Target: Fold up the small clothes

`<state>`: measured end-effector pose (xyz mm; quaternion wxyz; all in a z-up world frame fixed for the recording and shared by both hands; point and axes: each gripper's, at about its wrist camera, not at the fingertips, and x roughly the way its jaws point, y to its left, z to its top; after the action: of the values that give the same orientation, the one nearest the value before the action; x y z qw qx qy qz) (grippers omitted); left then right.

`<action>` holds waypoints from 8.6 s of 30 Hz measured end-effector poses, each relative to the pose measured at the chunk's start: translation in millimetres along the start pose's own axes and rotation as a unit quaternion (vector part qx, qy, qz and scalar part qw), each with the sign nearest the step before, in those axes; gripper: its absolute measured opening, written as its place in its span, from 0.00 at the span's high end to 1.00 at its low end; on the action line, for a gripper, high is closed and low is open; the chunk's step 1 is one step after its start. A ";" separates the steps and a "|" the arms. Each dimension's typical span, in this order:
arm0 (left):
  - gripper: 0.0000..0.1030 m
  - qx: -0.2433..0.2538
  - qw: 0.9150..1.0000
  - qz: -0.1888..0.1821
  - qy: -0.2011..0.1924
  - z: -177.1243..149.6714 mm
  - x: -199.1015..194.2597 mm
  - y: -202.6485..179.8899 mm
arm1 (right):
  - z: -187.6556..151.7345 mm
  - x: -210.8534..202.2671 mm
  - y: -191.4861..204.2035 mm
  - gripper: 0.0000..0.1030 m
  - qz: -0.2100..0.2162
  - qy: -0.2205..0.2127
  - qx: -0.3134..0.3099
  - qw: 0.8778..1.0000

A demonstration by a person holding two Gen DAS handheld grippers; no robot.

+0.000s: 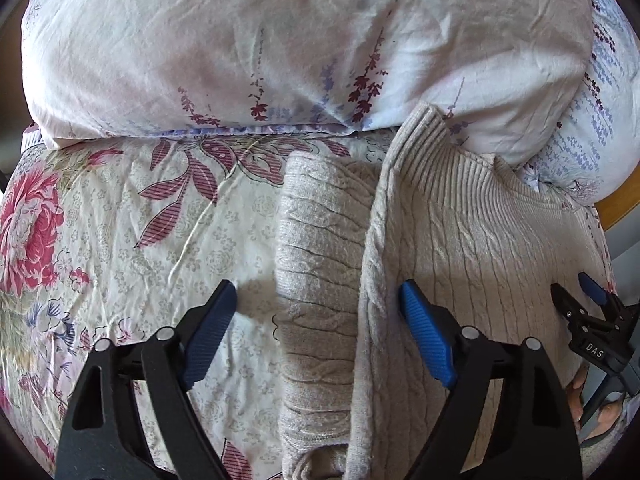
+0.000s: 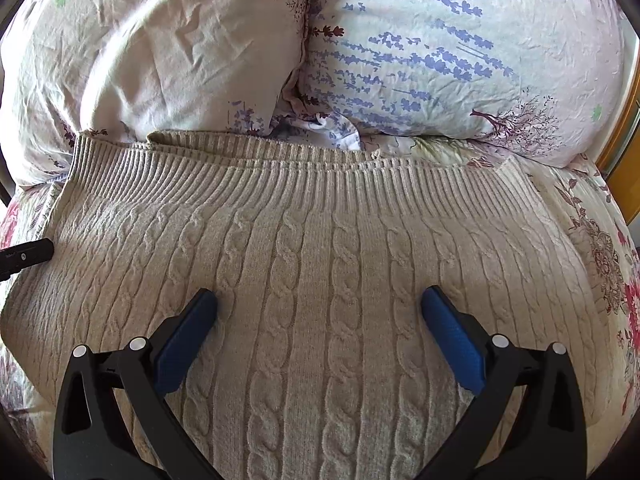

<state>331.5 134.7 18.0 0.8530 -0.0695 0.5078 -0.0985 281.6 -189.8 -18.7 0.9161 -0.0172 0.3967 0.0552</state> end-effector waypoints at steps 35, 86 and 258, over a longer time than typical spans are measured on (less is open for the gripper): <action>0.92 -0.077 0.945 -0.313 -0.056 14.7 -44.5 -126.5 | 4.9 2.5 -3.6 0.01 0.007 0.002 -0.019 1.000; 0.02 -0.086 0.975 -0.085 -0.188 -60.2 -43.9 -45.2 | 11.3 -6.5 -58.1 0.85 0.430 0.039 0.195 0.881; 0.02 0.183 0.973 0.028 -0.137 -61.0 -7.1 -249.6 | -22.5 10.8 -285.3 0.89 0.219 0.019 0.292 0.931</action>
<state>250.2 -107.1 49.7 0.9151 0.0897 0.3611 -0.1553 305.3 -473.9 -45.5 0.8380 0.3377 0.4063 0.1361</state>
